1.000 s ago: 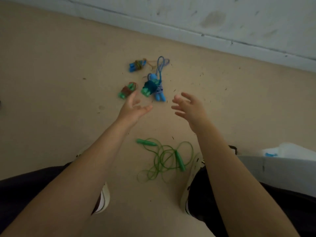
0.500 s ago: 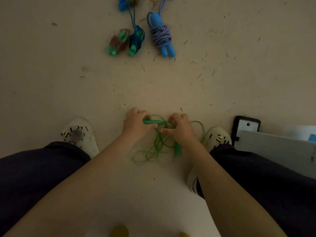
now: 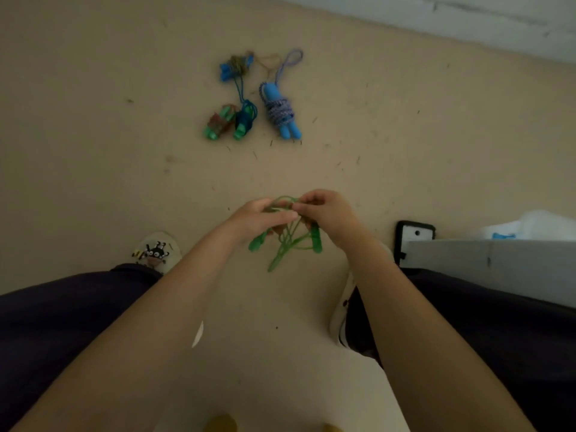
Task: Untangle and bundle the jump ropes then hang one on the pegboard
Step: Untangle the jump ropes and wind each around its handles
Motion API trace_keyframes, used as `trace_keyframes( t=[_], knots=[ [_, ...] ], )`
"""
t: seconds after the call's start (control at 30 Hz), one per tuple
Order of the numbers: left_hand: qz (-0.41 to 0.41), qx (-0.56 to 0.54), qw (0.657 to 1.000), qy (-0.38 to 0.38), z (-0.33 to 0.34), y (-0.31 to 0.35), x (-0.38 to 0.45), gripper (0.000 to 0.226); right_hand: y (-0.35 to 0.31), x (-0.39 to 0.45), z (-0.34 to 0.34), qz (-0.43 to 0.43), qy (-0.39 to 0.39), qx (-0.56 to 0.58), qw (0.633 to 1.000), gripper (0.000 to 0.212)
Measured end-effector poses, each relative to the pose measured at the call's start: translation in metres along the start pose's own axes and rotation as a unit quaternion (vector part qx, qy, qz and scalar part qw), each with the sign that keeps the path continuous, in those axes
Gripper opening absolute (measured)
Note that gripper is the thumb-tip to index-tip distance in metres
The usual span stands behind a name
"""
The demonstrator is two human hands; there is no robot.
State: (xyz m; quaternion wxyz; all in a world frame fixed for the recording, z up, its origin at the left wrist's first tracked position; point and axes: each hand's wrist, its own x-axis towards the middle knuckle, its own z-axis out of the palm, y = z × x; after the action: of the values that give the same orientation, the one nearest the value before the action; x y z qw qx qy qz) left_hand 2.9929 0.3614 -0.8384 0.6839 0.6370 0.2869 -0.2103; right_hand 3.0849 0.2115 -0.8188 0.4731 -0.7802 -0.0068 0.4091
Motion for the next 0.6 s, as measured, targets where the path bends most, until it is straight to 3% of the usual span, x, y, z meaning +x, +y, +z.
trace_keyframes(
  t=[0.07,0.17,0.27,0.4,0.6],
  knots=[
    [0.046,0.053,0.997,0.030,-0.001,0.034,-0.021,0.032,-0.034,-0.021,-0.010,-0.035,-0.012,0.020,0.999,0.008],
    [0.111,0.089,0.986,0.091,-0.005,0.085,-0.063,0.005,-0.088,-0.060,-0.024,-0.093,-0.056,0.042,0.993,0.007],
    [0.172,0.089,0.973,0.123,-0.017,0.133,-0.121,0.018,-0.135,-0.108,-0.042,-0.149,-0.087,0.030,0.985,0.013],
    [0.233,0.048,0.961,0.143,-0.028,0.176,-0.205,0.018,-0.173,-0.173,-0.062,-0.229,-0.085,-0.117,0.962,0.019],
    [0.301,0.027,0.941,0.152,-0.031,0.190,-0.291,0.022,-0.180,-0.242,-0.070,-0.240,-0.059,-0.263,0.932,0.021]
  ],
)
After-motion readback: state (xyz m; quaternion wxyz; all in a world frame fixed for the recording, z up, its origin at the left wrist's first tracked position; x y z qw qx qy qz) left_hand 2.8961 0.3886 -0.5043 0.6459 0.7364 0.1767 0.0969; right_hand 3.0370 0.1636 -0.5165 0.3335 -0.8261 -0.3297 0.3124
